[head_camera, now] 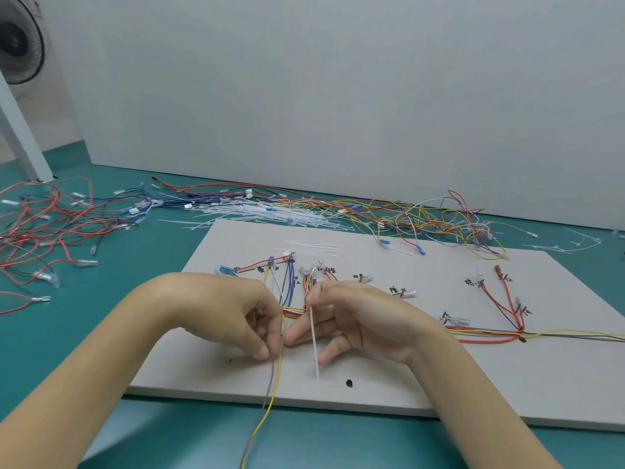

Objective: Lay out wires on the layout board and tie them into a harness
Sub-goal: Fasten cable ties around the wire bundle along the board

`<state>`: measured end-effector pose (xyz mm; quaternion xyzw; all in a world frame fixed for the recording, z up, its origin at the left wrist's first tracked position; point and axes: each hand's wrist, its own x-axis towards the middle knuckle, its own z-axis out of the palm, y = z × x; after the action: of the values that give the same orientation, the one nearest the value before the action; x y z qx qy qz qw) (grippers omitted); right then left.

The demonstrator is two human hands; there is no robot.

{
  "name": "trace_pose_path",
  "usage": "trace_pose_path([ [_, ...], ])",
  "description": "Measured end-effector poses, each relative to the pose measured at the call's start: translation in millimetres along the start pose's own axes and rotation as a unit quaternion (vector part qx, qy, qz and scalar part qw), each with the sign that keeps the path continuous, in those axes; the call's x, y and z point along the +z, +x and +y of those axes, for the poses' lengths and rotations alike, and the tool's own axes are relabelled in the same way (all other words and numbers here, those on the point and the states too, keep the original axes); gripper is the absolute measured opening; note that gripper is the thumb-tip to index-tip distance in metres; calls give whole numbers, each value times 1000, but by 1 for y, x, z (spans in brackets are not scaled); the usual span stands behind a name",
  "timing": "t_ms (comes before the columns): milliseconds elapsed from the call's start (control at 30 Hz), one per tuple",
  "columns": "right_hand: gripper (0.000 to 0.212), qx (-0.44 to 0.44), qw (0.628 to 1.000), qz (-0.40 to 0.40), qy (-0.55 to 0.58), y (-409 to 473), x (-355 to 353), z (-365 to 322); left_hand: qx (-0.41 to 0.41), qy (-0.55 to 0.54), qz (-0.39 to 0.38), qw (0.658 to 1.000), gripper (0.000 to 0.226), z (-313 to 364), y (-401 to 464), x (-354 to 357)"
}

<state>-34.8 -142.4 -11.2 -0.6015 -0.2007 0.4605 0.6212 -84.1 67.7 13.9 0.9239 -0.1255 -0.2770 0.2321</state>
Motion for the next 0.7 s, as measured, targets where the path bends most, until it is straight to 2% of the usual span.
trace_pose_path([
  [200, 21, -11, 1000, -6, 8, 3, 1, 2, 11, -11, 139, 990, 7, -3, 10, 10],
  [367, 21, -19, 999, -22, 20, 4, 1, 3, 23, -39, 126, 991, 22, -3, 10, 10],
  [467, 23, -17, 999, -30, 29, 5, 1, 3, 26, -10, 143, 989, 31, -5, 11, 12],
  [567, 31, -19, 998, -16, 62, 7, 3, 4, 45, -15, 171, 984, 22, -4, 14, 15],
  [700, 20, -21, 996, 1, 86, 7, 2, 3, 63, -23, 204, 977, 13, -5, 16, 16],
])
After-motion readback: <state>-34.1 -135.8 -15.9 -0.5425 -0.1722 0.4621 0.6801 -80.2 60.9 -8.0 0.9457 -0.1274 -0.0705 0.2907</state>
